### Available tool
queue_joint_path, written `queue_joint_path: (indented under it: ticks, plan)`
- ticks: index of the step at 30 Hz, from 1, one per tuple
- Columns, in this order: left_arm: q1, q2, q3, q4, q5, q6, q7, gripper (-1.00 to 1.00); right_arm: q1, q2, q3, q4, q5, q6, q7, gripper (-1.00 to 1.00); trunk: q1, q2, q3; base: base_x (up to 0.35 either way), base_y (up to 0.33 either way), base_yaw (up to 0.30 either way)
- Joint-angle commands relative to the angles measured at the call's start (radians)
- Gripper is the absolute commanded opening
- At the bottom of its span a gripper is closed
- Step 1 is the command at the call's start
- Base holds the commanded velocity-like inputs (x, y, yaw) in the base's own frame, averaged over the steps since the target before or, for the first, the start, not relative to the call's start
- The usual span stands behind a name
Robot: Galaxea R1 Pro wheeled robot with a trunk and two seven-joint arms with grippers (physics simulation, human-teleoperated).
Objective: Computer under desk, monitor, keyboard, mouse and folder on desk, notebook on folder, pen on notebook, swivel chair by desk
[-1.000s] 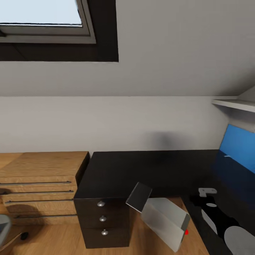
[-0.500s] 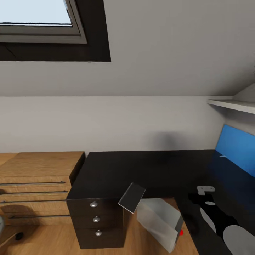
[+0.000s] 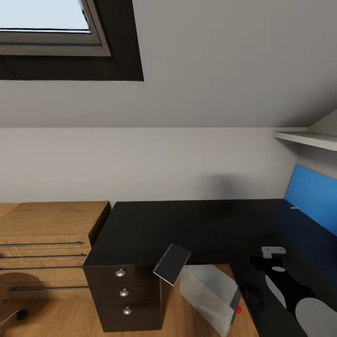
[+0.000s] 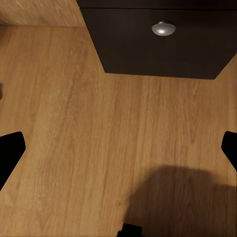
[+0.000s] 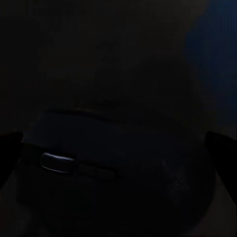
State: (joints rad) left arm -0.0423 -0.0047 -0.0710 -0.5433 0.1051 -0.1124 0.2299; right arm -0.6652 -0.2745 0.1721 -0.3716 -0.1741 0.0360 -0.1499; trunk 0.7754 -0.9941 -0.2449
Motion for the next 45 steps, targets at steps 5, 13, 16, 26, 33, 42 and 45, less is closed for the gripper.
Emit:
queue_joint_path:
  ticks: [5,13,16,26,33,42,45]
  plan:
    - [-0.001,0.003,-0.008,0.000,0.014,-0.004,0.008,1.00,0.000,-0.007,0.006,0.004,-0.010,0.043,-0.009,-1.00,0.000,-0.001,-0.001,0.077,-0.056,0.000]
    - [-0.001,0.003,-0.009,0.000,0.015,-0.004,0.006,1.00,-0.001,-0.077,-0.075,-0.003,-0.011,0.230,-0.010,-1.00,0.000,-0.001,-0.001,0.007,-0.005,0.000]
    - [-0.001,0.003,-0.008,0.011,0.016,-0.005,0.006,1.00,-0.001,-0.089,-0.079,-0.005,-0.007,0.314,-0.012,-1.00,0.000,-0.001,-0.001,0.000,0.000,0.000]
    - [-0.001,0.003,-0.010,0.053,0.017,-0.064,0.006,1.00,-0.001,-0.127,-0.080,-0.009,-0.002,0.398,-0.007,-1.00,0.000,-0.001,-0.001,0.000,0.000,0.000]
    - [-0.001,0.003,-0.010,0.054,0.018,-0.066,0.006,1.00,-0.001,-0.125,-0.074,-0.045,-0.001,0.401,-0.007,-1.00,0.000,-0.001,-0.001,0.000,0.000,0.000]
    - [-0.001,0.003,-0.010,0.054,0.018,-0.066,0.006,1.00,-0.001,-0.122,-0.072,-0.047,-0.002,0.401,-0.007,-1.00,0.000,-0.001,-0.001,0.000,0.063,0.000]
    - [-0.001,0.003,-0.010,0.054,0.018,-0.066,0.006,1.00,-0.001,-0.121,-0.072,-0.048,-0.002,0.401,-0.007,-1.00,0.000,-0.001,-0.001,0.000,0.292,0.000]
